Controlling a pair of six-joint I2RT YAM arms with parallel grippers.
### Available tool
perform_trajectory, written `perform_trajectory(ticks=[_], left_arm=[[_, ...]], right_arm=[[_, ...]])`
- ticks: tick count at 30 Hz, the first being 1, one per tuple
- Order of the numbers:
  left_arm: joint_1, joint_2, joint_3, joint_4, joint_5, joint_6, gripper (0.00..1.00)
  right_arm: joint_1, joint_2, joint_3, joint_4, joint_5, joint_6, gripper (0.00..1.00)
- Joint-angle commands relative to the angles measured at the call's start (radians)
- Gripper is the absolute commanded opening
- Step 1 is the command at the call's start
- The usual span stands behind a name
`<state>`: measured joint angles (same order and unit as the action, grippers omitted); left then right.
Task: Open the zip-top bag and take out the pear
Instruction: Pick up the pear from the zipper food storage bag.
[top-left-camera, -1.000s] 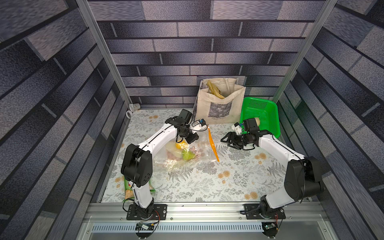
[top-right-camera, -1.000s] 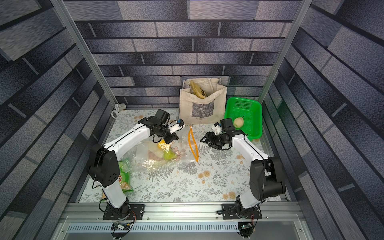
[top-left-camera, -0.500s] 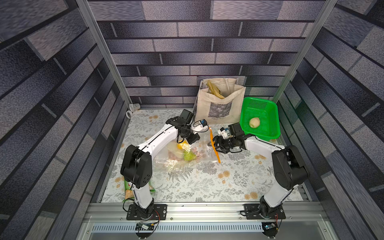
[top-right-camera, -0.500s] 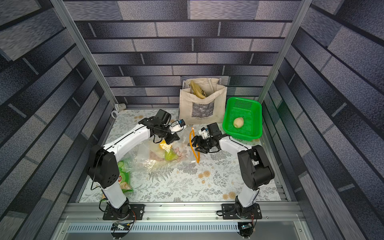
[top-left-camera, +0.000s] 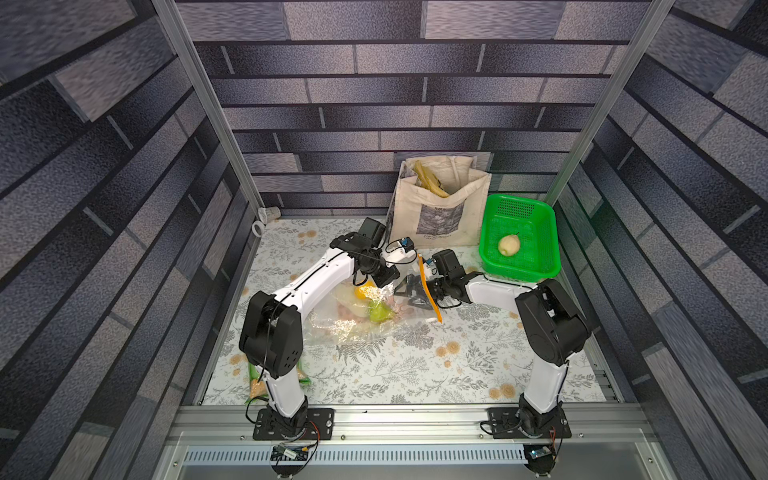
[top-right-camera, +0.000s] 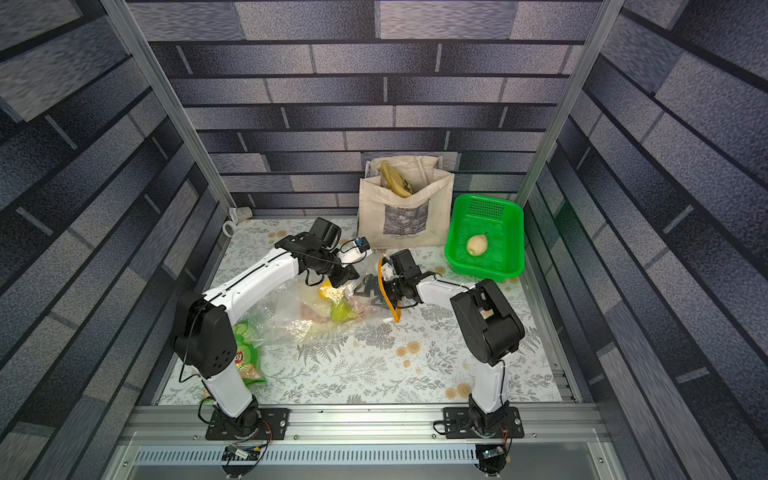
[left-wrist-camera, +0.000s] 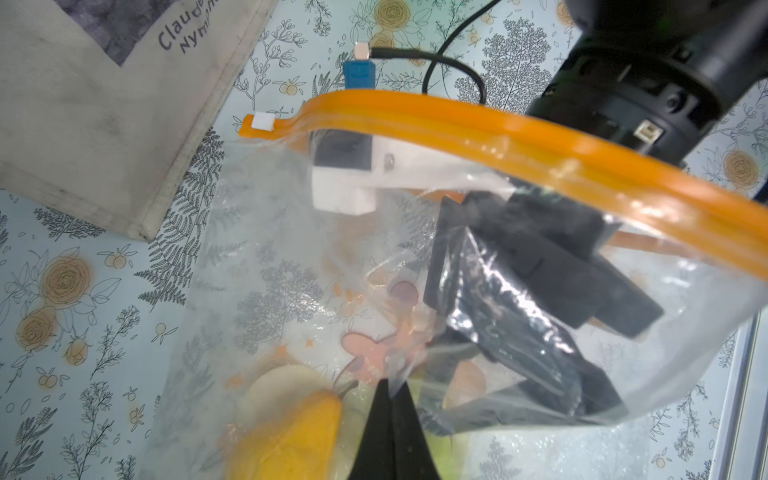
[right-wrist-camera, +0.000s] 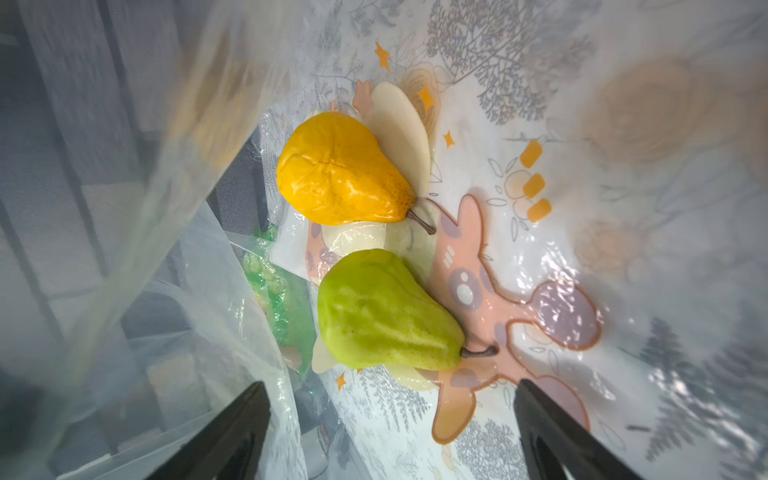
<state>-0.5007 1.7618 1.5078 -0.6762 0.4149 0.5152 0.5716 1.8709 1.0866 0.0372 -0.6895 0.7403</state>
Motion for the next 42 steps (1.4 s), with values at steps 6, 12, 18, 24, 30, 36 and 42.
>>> perform_trajectory(ticks=[6, 12, 18, 24, 30, 36, 42], left_arm=[[0.002, -0.030, 0.037, -0.002, 0.032, -0.010, 0.00], [0.007, -0.044, 0.035, 0.014, 0.063, -0.011, 0.00], [0.011, -0.032, 0.071, -0.003, 0.074, -0.013, 0.00], [0.010, -0.018, 0.084, -0.002, 0.082, -0.022, 0.00], [0.005, -0.009, 0.086, -0.006, 0.082, -0.034, 0.00], [-0.001, -0.017, 0.062, 0.001, 0.075, -0.043, 0.00], [0.001, -0.016, 0.049, -0.002, 0.040, -0.044, 0.00]], right_arm=[[0.052, 0.069, -0.054, 0.205, 0.029, -0.093, 0.91], [0.069, 0.102, -0.106, 0.369, 0.046, -0.144, 0.92], [0.100, 0.117, -0.140, 0.461, 0.078, -0.219, 0.93], [0.131, 0.146, -0.131, 0.478, 0.083, -0.290, 0.95], [0.144, 0.228, -0.129, 0.538, 0.137, -0.284, 0.94], [0.151, 0.252, -0.134, 0.576, 0.151, -0.251, 0.86], [0.150, 0.218, -0.170, 0.593, 0.156, -0.236, 0.75]])
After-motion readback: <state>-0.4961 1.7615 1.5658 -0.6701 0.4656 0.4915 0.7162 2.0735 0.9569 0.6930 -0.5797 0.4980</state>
